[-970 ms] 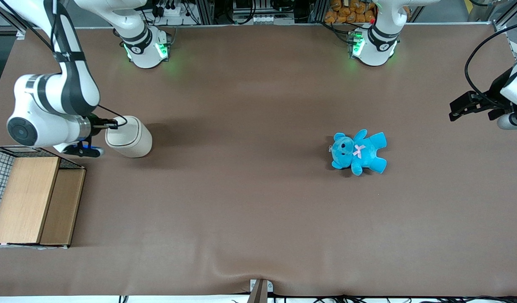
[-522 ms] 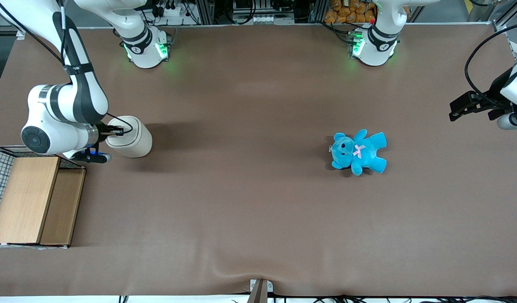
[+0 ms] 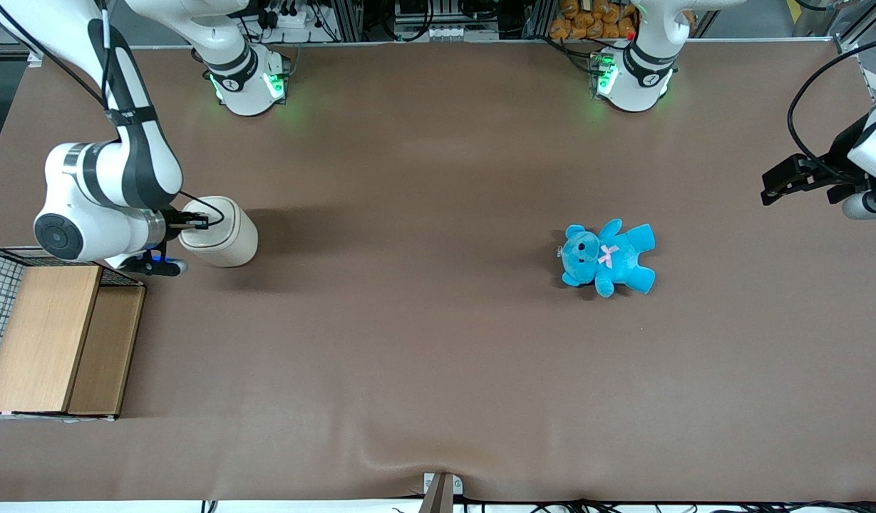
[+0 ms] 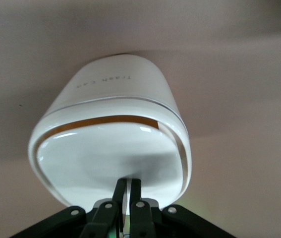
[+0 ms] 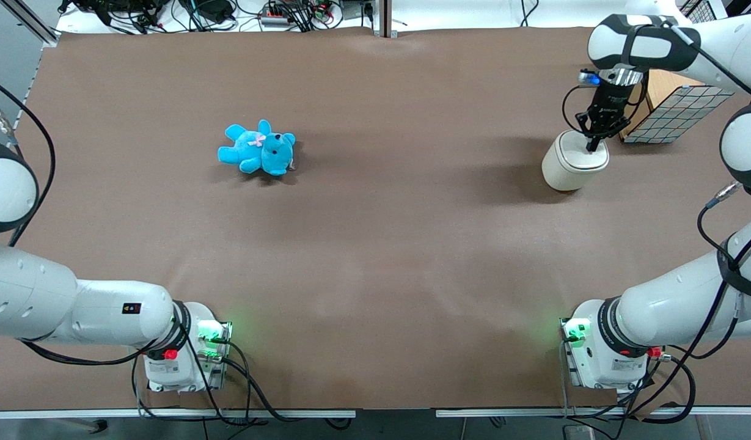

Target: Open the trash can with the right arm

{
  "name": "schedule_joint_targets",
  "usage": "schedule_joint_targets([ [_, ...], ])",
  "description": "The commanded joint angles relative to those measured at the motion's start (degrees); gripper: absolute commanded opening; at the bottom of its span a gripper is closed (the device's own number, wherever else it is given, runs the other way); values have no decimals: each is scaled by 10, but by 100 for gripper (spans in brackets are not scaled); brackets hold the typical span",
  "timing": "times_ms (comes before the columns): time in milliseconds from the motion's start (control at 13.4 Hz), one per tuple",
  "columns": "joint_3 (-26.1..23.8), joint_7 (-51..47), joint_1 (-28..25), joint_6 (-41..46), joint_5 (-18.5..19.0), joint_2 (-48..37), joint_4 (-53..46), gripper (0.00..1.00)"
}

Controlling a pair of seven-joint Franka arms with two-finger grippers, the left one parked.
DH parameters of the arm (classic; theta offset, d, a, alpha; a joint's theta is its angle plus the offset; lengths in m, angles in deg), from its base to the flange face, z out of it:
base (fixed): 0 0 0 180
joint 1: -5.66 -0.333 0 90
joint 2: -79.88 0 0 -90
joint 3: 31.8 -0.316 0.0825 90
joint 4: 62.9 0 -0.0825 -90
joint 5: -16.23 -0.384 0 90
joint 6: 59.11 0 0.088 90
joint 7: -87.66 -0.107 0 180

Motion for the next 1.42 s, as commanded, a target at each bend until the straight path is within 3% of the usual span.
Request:
schedule_joint_targets([
  [0,6,1,-1,56,-4,-48,-41,16],
  [75,8,1,1,77,-4,-61,-63,31],
  [149,8,1,4,79,-4,-74,-79,76],
  [224,8,2,8,78,-4,-89,-93,100],
  [672,10,57,10,79,5,-171,-134,100],
  [1343,5,-6,21,233,19,-121,-336,100],
])
